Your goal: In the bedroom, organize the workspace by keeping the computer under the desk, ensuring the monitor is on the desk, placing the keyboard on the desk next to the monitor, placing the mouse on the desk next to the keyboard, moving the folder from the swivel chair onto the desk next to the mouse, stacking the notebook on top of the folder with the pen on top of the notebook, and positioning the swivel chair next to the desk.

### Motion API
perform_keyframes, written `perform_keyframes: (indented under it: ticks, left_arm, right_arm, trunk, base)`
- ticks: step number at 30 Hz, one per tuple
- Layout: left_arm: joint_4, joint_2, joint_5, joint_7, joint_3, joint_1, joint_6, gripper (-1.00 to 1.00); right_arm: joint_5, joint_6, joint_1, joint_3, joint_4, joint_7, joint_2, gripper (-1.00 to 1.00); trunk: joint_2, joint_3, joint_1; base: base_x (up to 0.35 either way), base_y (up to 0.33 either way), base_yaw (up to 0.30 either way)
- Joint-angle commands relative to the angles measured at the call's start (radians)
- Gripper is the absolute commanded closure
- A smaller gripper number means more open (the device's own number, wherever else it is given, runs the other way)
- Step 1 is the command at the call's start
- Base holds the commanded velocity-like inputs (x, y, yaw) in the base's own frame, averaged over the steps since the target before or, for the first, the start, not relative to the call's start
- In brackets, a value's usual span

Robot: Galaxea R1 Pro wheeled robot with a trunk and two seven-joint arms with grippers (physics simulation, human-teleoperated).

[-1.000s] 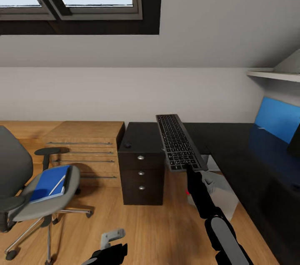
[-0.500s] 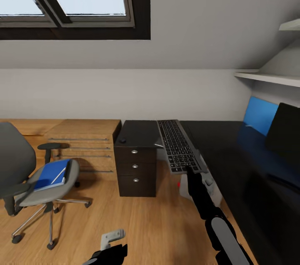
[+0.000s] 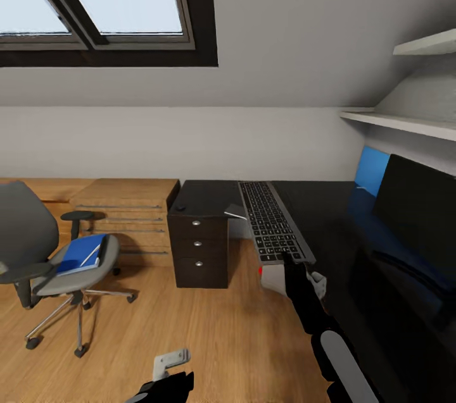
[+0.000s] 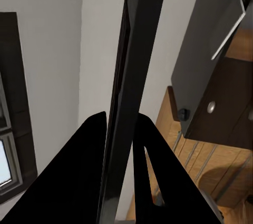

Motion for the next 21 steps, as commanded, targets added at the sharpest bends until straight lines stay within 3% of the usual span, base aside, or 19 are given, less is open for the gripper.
perform_keyframes:
  ticks: [1,14,16,21]
  left_arm:
    - [-0.002,0.000,0.011,0.009,-0.001,0.000,0.003,-1.00]
    - [-0.002,0.000,0.011,0.009,0.000,0.000,0.003,-1.00]
    - [-0.002,0.000,0.011,0.009,0.001,0.000,0.002,-1.00]
    - [-0.002,0.000,0.011,0.009,0.001,0.000,0.001,-1.00]
  right_arm:
    - [-0.011,-0.005,-0.001,0.002,0.000,0.002,-0.001,1.00]
    - [-0.010,-0.006,-0.001,-0.001,0.007,-0.002,0.000,1.00]
    - [-0.008,-0.003,-0.001,-0.004,0.064,-0.003,-0.002,1.00]
    - [-0.007,-0.002,-0.002,-0.008,0.087,0.001,-0.002,1.00]
  trunk:
    - [0.006,0.002,-0.004]
    - [0.097,0.043,-0.054]
    - [0.111,0.049,-0.062]
    - [0.139,0.062,-0.077]
  base:
    - [-0.288,-0.191,0.000]
    - [-0.288,-0.191,0.000]
    - [-0.289,-0.191,0.000]
    - [-0.287,-0.192,0.000]
